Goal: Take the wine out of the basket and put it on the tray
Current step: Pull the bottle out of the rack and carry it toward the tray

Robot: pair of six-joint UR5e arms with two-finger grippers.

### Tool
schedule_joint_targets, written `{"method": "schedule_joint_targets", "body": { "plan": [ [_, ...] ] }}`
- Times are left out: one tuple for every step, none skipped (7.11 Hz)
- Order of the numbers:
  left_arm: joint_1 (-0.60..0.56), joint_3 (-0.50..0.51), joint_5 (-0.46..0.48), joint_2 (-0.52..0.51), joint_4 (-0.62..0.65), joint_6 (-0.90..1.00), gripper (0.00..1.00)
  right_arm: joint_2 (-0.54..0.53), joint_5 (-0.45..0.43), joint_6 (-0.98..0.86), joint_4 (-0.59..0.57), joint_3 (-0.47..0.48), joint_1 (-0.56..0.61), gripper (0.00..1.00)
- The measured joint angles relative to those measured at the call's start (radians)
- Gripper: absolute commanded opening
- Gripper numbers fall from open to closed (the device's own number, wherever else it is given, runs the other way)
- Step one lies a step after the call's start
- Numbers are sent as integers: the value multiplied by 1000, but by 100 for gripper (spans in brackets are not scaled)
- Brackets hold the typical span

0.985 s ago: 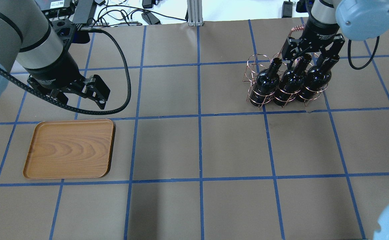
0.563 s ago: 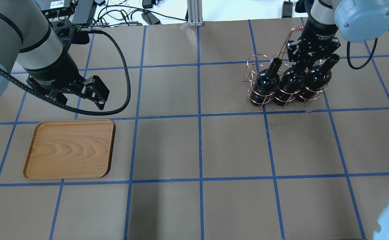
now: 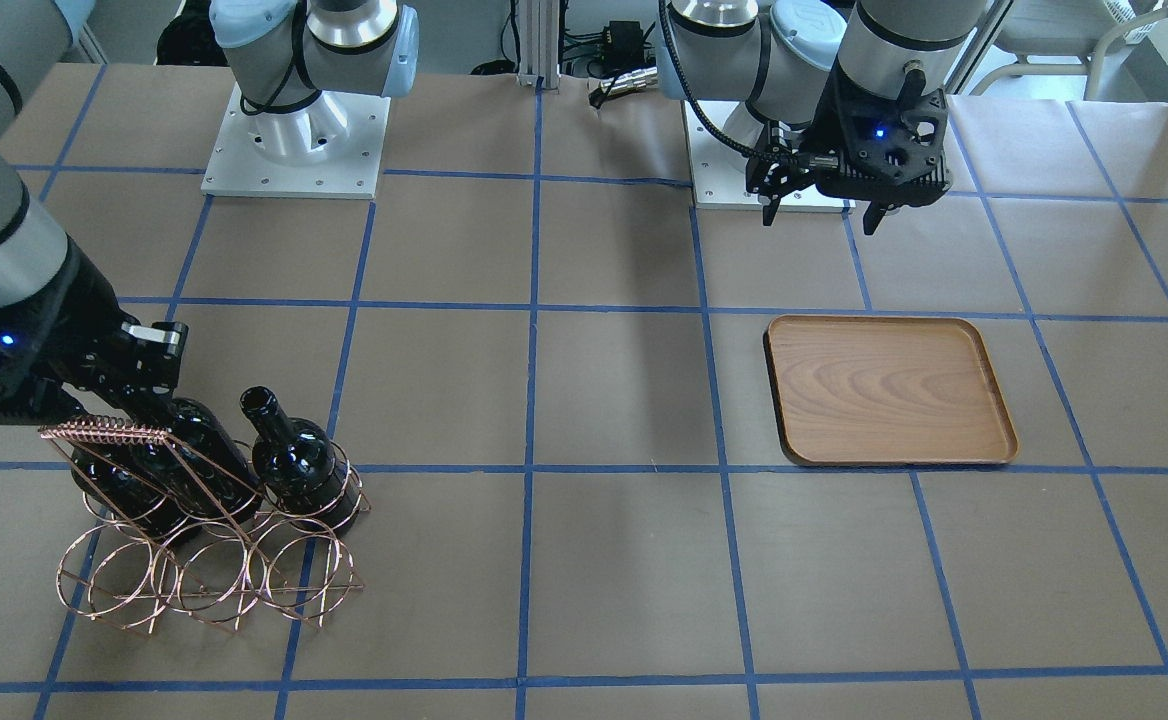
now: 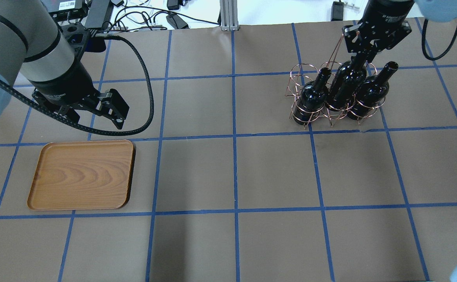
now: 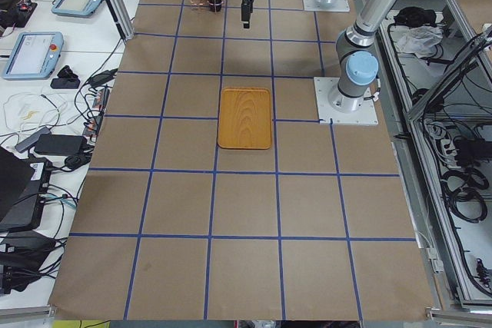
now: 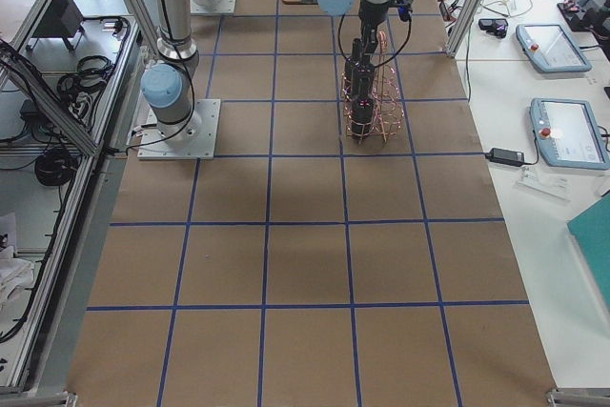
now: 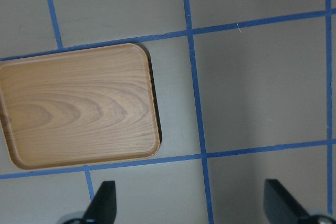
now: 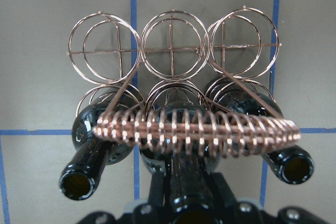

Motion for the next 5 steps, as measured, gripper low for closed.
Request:
{"method": "schedule_joint_targets", "body": {
  "plan": [
    [0, 0, 0, 0, 0, -1, 100, -26, -2, 6, 127, -73, 2, 0],
    [2, 2, 1, 1, 1, -2, 100, -57, -4, 14, 233, -107, 4, 0],
    [3, 3, 3, 2, 1, -2, 100, -87, -2, 48, 310, -89, 16, 0],
    [5, 4, 4, 2, 2, 1, 100, -124, -2, 103, 326, -24, 57, 0],
    [6, 5, 4, 3, 5, 16, 100, -172, 0, 186, 278, 74, 130, 0]
  ]
}}
